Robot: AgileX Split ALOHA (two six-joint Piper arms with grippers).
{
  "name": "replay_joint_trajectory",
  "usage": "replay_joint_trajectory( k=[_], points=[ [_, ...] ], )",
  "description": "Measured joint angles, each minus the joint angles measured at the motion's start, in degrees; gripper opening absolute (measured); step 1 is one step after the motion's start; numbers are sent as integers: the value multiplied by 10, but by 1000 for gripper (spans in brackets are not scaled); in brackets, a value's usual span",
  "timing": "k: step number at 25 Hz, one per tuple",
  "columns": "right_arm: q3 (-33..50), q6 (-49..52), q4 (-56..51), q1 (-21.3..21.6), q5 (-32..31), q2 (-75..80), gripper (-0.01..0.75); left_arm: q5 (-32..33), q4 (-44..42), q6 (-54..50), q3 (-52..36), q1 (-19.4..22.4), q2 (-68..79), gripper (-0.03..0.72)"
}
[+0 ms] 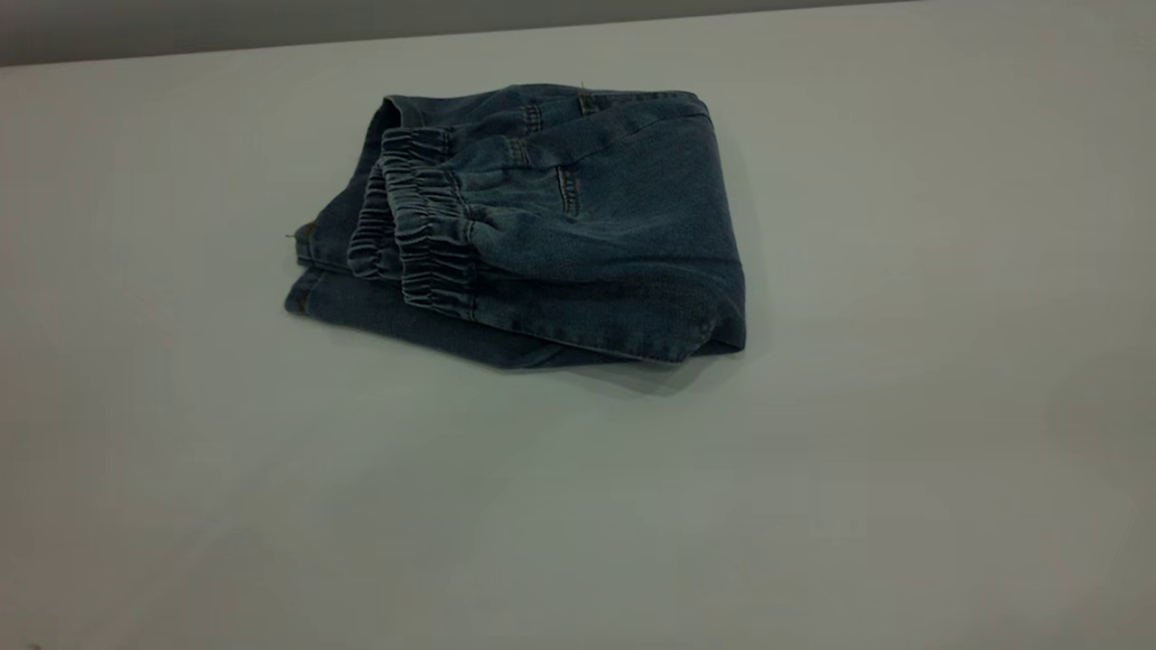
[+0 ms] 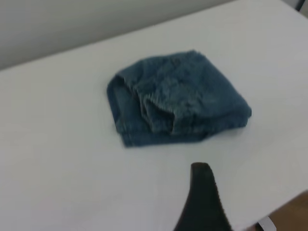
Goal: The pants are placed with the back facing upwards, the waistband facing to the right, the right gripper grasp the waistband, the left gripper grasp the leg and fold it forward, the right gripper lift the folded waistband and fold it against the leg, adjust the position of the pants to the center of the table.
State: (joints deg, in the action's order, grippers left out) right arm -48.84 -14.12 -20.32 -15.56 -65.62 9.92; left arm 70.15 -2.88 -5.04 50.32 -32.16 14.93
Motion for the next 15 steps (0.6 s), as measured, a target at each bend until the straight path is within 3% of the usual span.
replay_joint_trajectory(
  k=[9,15],
  points=[
    [159,-45,28,1,15,-100,528,-4,22,-1,-122,0,-9,476],
    [196,-8,65,1,38,-99,528,-4,33,4,-171,0,-9,476]
  ],
)
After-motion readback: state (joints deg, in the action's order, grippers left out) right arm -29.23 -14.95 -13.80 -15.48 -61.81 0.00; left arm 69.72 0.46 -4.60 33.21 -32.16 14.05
